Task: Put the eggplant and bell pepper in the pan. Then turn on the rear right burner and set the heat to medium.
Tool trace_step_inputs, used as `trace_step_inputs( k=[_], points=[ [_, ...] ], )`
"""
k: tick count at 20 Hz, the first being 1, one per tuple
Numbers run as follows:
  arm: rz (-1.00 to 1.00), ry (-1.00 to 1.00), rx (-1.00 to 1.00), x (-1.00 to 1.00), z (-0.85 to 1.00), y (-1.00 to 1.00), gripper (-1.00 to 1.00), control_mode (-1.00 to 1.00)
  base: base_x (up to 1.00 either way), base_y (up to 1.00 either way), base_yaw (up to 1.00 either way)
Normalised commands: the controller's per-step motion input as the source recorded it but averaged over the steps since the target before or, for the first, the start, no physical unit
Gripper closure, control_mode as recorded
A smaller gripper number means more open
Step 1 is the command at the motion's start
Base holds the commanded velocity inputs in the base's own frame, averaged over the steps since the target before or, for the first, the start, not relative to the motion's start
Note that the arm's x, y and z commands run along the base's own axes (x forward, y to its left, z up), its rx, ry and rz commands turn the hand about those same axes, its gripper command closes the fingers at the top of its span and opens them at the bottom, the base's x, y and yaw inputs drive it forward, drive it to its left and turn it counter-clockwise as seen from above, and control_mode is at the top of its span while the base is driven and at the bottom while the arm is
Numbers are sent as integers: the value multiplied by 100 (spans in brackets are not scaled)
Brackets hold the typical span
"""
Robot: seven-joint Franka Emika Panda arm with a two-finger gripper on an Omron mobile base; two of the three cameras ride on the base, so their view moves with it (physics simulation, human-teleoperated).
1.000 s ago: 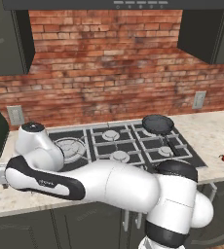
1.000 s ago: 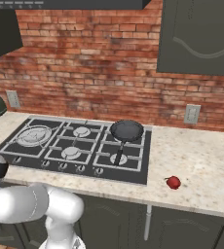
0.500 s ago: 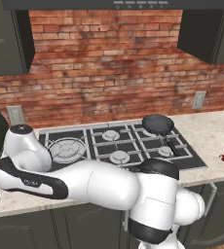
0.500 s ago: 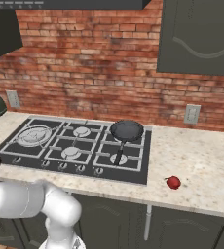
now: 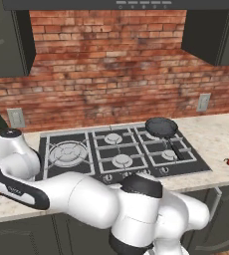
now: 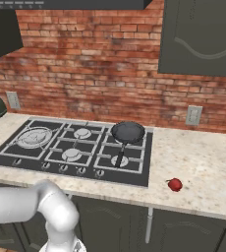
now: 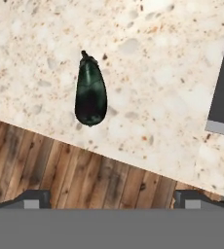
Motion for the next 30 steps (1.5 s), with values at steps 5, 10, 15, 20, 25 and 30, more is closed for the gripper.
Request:
trace_step_inputs(
  k=[5,10,15,20,25,30],
  points=[
    [0,3,0,19,-23,16,-100,-100,0,0,0],
    [0,0,0,10,-22,17,-100,-100,0,0,0],
    [0,0,0,10,-18,26,-100,-100,0,0,0],
    [0,0,-2,9,-14,13,-100,-100,0,0,0],
    [0,0,-3,12,-11,11,-100,-100,0,0,0],
    [0,0,-3,11,-13,17,-100,-100,0,0,0]
  ],
)
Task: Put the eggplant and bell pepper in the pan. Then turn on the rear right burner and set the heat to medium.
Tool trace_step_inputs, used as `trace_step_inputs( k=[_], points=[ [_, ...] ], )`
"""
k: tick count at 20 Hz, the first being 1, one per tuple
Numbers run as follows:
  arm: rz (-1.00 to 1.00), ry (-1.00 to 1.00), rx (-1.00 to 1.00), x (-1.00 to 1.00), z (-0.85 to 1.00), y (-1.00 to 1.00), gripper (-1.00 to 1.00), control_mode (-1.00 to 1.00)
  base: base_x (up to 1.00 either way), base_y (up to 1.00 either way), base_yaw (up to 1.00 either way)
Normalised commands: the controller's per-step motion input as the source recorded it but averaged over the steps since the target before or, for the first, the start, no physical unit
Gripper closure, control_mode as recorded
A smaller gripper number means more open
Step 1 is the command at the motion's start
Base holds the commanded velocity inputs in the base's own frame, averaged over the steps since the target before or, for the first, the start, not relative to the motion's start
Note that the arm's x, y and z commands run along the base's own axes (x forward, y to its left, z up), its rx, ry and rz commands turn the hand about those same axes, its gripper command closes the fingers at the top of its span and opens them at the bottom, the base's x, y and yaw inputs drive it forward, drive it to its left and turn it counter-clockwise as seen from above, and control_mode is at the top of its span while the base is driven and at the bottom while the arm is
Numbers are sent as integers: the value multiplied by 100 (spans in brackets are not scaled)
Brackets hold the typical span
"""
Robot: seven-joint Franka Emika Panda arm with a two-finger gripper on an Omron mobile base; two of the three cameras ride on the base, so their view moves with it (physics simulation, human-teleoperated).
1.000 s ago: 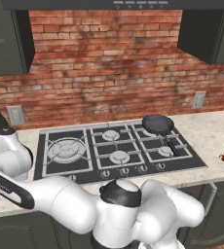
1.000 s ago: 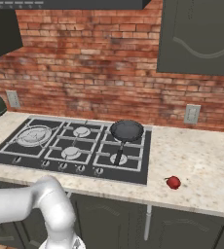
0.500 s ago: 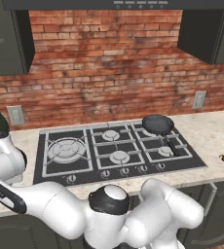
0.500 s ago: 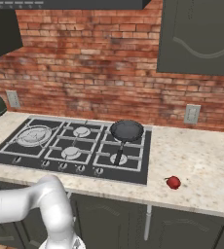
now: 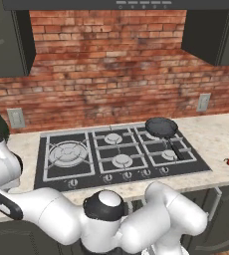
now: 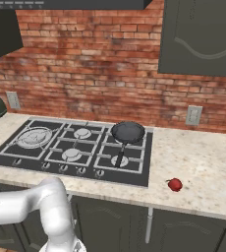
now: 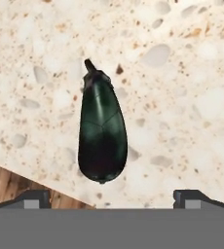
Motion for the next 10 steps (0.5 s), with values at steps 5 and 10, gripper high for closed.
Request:
trace_step_inputs(
  k=[5,10],
  points=[
    [0,0,-3,13,-16,18,-100,-100,0,0,0],
    [0,0,-2,12,-15,15,-100,-100,0,0,0]
  ],
)
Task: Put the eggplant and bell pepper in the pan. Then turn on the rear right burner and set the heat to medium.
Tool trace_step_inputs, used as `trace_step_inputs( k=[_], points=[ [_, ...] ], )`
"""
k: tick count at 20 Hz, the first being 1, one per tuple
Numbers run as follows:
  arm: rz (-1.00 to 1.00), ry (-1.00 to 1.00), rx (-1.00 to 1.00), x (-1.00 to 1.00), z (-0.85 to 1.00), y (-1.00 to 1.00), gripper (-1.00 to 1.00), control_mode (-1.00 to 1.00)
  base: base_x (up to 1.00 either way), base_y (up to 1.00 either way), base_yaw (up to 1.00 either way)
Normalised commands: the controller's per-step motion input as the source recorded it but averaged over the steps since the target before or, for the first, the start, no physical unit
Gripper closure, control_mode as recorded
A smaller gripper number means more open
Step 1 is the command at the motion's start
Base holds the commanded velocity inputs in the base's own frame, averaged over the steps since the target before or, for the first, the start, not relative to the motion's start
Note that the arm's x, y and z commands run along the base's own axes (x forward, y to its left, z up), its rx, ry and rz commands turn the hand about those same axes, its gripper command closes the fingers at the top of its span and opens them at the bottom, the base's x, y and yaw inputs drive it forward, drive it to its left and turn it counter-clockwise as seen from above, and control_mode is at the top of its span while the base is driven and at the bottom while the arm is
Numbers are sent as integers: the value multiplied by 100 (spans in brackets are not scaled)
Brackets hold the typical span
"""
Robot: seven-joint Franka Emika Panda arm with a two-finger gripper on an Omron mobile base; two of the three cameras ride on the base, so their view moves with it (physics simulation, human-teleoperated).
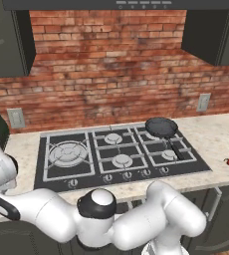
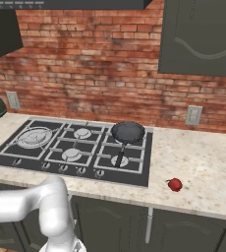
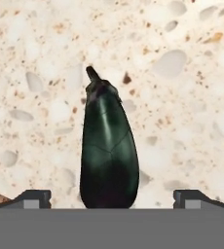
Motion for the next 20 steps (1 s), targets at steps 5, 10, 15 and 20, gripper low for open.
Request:
trace_step_inputs(
  k=[5,10,15,20],
  points=[
    [0,0,-3,6,-16,14,-100,-100,0,0,0],
    [0,0,-3,3,-18,10,-100,-100,0,0,0],
    [0,0,-2,3,-17,3,-100,-100,0,0,0],
    [0,0,-2,0,-19,0,-100,-100,0,0,0]
  ],
)
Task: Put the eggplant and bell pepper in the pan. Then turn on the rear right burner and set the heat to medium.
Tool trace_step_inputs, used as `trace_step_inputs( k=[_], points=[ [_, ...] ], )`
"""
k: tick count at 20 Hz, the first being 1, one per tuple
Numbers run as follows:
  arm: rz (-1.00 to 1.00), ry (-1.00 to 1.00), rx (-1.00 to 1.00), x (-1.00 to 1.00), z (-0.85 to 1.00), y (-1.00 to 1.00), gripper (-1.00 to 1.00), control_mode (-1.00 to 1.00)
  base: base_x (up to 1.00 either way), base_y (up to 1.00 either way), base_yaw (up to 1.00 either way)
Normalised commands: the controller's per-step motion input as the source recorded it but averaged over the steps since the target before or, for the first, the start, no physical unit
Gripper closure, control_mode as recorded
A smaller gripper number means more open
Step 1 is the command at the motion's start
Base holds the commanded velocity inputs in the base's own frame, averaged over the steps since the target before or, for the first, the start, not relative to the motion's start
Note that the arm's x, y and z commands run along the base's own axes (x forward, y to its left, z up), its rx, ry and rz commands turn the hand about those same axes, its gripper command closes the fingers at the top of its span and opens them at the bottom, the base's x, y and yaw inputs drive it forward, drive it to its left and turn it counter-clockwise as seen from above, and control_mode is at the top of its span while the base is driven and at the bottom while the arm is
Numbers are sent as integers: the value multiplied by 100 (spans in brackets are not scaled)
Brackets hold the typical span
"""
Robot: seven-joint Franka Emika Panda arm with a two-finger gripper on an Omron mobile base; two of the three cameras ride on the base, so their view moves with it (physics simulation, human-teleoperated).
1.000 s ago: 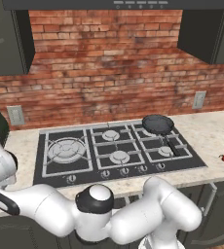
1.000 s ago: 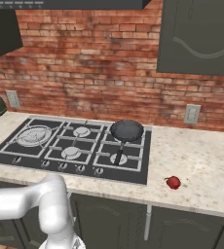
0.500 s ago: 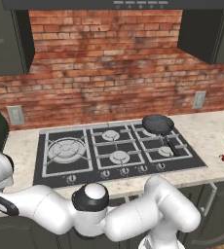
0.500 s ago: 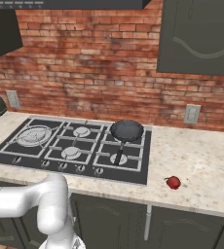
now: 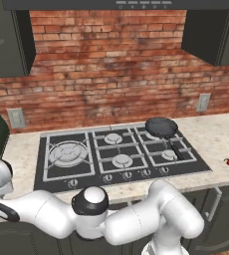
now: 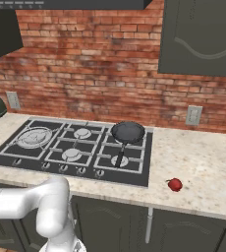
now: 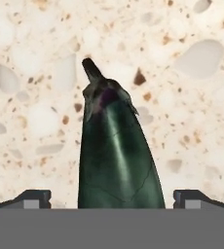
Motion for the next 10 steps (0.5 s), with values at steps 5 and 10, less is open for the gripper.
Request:
trace_step_inputs(
  k=[5,10],
  points=[
    [0,-1,0,-2,-19,-1,100,-100,0,0,0],
    [0,-5,1,-9,-21,-32,100,-100,0,0,0]
  ],
)
